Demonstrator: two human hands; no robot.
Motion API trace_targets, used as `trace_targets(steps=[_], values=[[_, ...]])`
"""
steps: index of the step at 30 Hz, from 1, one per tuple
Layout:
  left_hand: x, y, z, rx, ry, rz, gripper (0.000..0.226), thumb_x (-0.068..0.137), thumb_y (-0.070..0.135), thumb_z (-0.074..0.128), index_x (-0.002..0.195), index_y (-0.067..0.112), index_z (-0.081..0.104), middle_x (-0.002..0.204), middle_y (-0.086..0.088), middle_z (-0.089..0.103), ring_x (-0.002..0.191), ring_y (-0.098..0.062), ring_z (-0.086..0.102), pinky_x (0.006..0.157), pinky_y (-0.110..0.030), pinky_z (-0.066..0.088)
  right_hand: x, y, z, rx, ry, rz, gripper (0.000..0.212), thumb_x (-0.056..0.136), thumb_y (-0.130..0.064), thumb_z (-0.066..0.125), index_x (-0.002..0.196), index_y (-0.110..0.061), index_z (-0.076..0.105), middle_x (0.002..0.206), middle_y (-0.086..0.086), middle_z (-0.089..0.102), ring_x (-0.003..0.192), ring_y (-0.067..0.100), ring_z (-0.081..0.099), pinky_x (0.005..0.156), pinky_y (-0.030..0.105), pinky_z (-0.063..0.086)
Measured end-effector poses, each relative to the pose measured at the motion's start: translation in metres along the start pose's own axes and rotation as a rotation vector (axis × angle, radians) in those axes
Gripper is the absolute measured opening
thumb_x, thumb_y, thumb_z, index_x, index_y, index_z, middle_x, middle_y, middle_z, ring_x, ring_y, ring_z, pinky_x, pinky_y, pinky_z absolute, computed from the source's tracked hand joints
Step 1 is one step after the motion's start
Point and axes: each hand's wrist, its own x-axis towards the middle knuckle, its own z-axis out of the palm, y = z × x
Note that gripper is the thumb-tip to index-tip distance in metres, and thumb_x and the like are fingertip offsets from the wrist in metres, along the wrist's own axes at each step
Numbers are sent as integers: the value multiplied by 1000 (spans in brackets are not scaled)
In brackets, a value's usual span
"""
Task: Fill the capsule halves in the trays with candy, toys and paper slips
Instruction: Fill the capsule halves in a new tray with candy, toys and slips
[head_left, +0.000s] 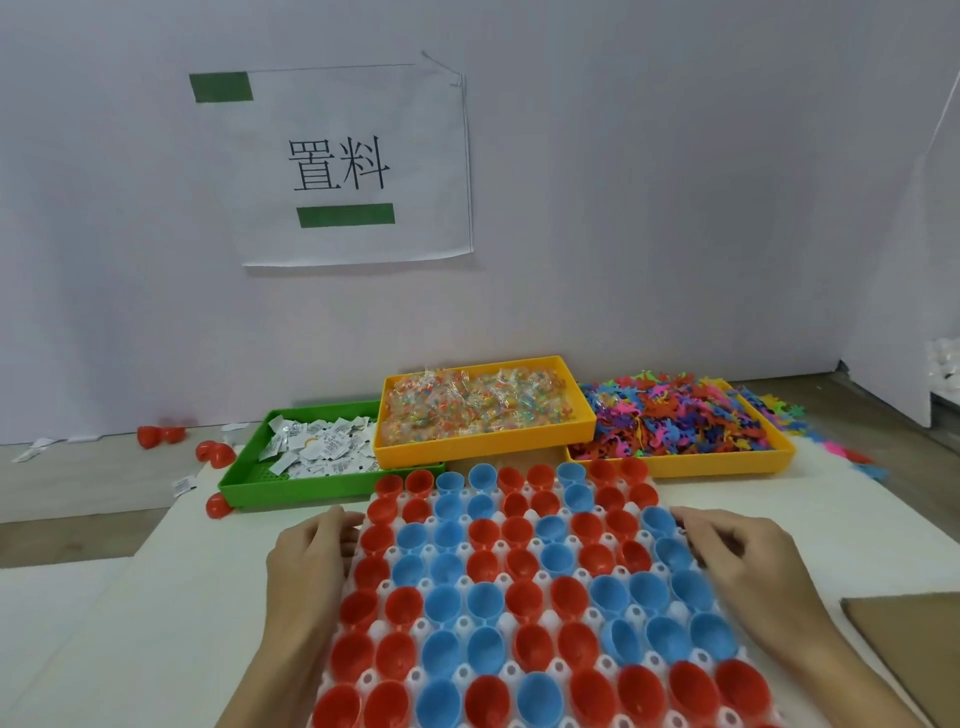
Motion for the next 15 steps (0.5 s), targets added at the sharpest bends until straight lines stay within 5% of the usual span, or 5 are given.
trace_targets(steps=[5,9,15], values=[[-3,1,-2,-20,13,-9,36,98,20,44,79,15,73,74,-3,73,75,-21,69,59,-28,49,0,0,3,8,40,22,29,99,-15,56,82,-16,80,78,2,76,81,21,70,75,43,56],[-8,3,-3,-16,26,10,36,100,21,43,79,16,72,79,-5,73,78,-22,68,63,-31,51,18,5,5,-2,123,95,29,99,-15,53,86,-17,79,72,-7,74,67,9,69,63,28,53],[-10,8,-5,-64,43,2,35,98,15,44,77,9,72,74,-10,70,66,-20,63,54,-28,48,66,7,8,-162,204,-77,21,96,-5,58,113,-11,69,101,2,66,89,15,60,72,20,46]])
